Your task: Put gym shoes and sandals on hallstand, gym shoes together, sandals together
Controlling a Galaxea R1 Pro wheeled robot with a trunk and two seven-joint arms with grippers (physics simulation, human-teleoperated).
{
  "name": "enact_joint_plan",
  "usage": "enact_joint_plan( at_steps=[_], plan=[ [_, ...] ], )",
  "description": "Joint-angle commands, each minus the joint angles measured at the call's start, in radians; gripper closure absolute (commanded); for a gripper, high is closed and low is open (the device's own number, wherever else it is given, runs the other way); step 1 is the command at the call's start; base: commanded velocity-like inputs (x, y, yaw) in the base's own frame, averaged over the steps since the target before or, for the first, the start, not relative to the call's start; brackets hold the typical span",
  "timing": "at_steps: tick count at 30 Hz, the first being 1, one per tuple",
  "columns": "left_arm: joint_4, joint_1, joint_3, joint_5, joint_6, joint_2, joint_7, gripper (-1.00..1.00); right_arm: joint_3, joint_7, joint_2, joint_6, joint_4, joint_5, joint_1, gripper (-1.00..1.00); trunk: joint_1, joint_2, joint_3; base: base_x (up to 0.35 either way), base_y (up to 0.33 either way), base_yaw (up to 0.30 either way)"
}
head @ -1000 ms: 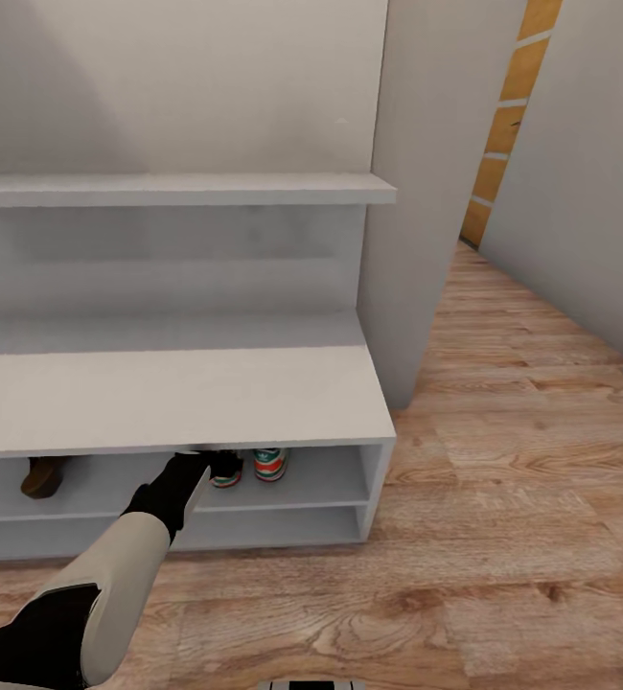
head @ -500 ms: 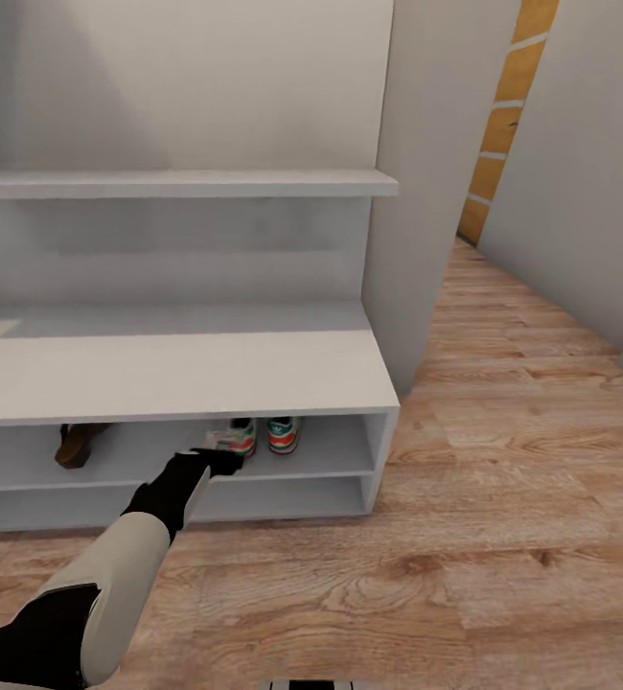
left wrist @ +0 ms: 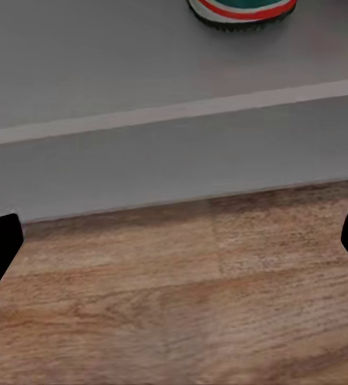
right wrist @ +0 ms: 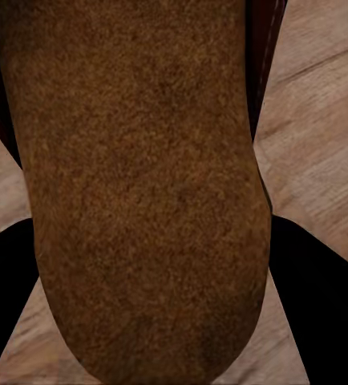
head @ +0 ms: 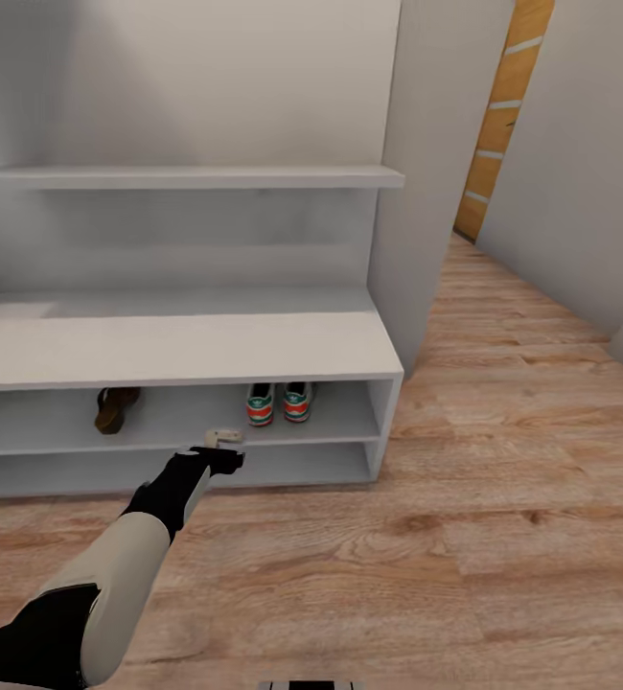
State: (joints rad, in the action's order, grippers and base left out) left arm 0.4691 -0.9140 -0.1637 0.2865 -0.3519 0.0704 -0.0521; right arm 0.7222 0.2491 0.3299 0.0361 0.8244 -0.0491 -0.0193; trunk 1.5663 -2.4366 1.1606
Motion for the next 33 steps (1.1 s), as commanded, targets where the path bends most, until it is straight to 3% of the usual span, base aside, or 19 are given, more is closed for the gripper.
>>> enact_joint_plan(
  at_steps=[1,5,10,17,20,22,24,25,27,29,32,33],
  plan=[
    [0.002,0.000,-0.008,0.010,-0.004,0.001,-0.007,-1.00,0.003,0.007,-0.001,0.004,0.001,-0.006,-0.001,1.00,-0.001,0.000,0.001,-0.323,0.122,0.000],
    [0.010,0.039,-0.008,0.010,0.018,-0.005,-0.020,-1.00,0.002,0.007,-0.001,0.004,0.001,-0.006,-0.001,1.00,-0.001,0.000,0.001,-0.315,0.172,0.000],
    [0.016,0.151,-0.014,0.010,0.156,-0.023,-0.064,-1.00,0.002,0.008,-0.002,0.004,-0.001,-0.005,-0.001,1.00,-0.001,0.000,0.001,-0.292,0.181,0.000],
    [0.019,0.307,-0.018,0.010,0.347,-0.088,-0.262,-1.00,0.002,0.009,-0.008,0.003,-0.005,-0.004,-0.001,1.00,-0.001,0.000,0.001,-0.128,0.069,0.000],
    [0.015,0.399,-0.019,0.001,0.437,-0.126,-0.372,-1.00,0.001,0.010,-0.015,0.002,-0.007,-0.003,-0.001,1.00,-0.001,0.000,0.001,-0.024,0.012,0.000],
    [0.010,0.480,-0.019,-0.036,0.503,-0.154,-0.452,-1.00,0.001,0.010,-0.021,-0.002,-0.013,-0.002,-0.001,1.00,-0.001,0.000,0.001,-0.008,0.004,0.000],
    [0.007,0.559,-0.019,-0.098,0.572,-0.188,-0.531,-1.00,0.000,0.010,-0.023,-0.009,-0.022,-0.003,-0.001,1.00,-0.001,0.000,0.001,-0.003,0.002,0.000],
    [0.007,0.577,-0.019,-0.116,0.590,-0.197,-0.550,-1.00,0.000,0.010,-0.023,-0.011,-0.023,-0.003,-0.001,1.00,-0.001,0.000,0.001,-0.002,0.001,0.000],
    [0.006,0.642,-0.019,-0.187,0.658,-0.233,-0.627,-1.00,0.000,0.010,-0.024,-0.020,-0.027,-0.003,-0.001,1.00,-0.001,0.000,0.001,-0.001,0.000,0.000],
    [0.005,0.670,-0.019,-0.222,0.685,-0.248,-0.664,-1.00,0.000,0.010,-0.024,-0.025,-0.028,-0.003,-0.001,1.00,-0.001,0.000,0.001,0.000,0.000,0.000],
    [0.005,0.739,-0.031,-0.337,0.728,-0.293,-0.739,-1.00,0.000,0.012,-0.025,-0.042,-0.029,-0.004,-0.001,1.00,-0.001,0.000,0.001,0.000,0.000,0.000],
    [0.005,0.746,-0.034,-0.355,0.731,-0.300,-0.746,-1.00,0.000,0.012,-0.026,-0.044,-0.029,-0.004,-0.001,1.00,-0.001,0.000,0.001,0.000,0.000,0.000]
  ],
)
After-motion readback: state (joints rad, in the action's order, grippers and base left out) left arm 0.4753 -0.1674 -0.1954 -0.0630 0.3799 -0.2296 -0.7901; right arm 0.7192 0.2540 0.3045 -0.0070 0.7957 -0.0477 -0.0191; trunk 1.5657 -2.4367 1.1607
